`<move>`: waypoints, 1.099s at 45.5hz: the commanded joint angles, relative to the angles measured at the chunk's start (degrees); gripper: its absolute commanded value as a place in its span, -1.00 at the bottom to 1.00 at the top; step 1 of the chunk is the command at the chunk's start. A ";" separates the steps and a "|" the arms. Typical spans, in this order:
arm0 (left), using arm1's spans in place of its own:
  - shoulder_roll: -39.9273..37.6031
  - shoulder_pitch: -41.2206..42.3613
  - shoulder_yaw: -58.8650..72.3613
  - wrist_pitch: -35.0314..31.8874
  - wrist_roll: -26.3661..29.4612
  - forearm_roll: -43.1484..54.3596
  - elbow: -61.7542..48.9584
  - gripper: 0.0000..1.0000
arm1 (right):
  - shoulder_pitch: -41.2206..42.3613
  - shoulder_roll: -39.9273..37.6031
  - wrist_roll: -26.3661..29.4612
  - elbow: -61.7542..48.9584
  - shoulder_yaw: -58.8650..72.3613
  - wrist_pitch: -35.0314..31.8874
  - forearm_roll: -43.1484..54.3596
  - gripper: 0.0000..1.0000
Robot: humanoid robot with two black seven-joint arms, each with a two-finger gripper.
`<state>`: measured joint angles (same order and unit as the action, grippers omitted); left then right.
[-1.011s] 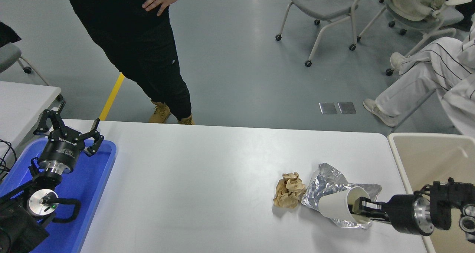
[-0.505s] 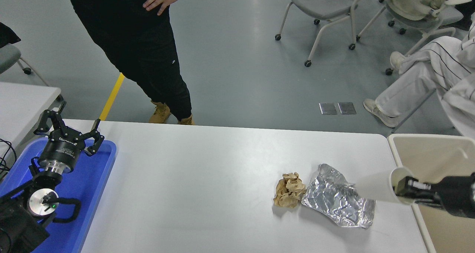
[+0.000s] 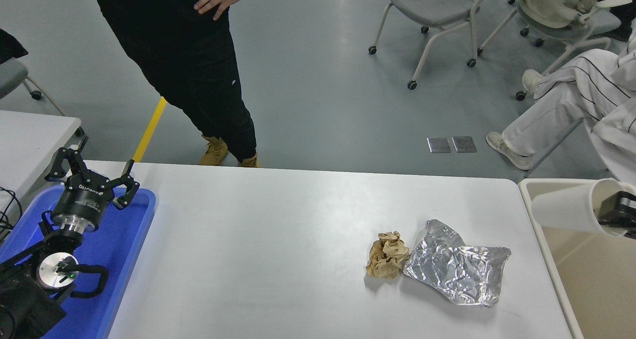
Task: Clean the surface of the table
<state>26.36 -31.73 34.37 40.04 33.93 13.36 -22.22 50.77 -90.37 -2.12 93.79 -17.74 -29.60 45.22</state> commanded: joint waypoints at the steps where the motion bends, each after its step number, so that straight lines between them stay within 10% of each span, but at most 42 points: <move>1: 0.00 0.00 0.00 0.04 0.00 0.00 -0.01 1.00 | 2.23 -3.67 0.01 -0.53 -0.54 -2.66 -0.57 -1.00; 30: 0.00 0.00 0.00 -0.05 0.00 0.00 -0.01 1.00 | 1.35 -2.44 0.37 -14.68 0.96 -0.91 -0.57 -1.00; 50: 0.00 0.00 0.00 -0.05 0.00 0.00 -0.01 1.00 | 1.09 4.41 0.37 -16.44 17.74 20.88 -9.00 -1.00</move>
<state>26.37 -31.73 34.36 40.03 33.92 13.36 -22.21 52.06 -90.10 -1.83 78.56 -8.49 -19.42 41.00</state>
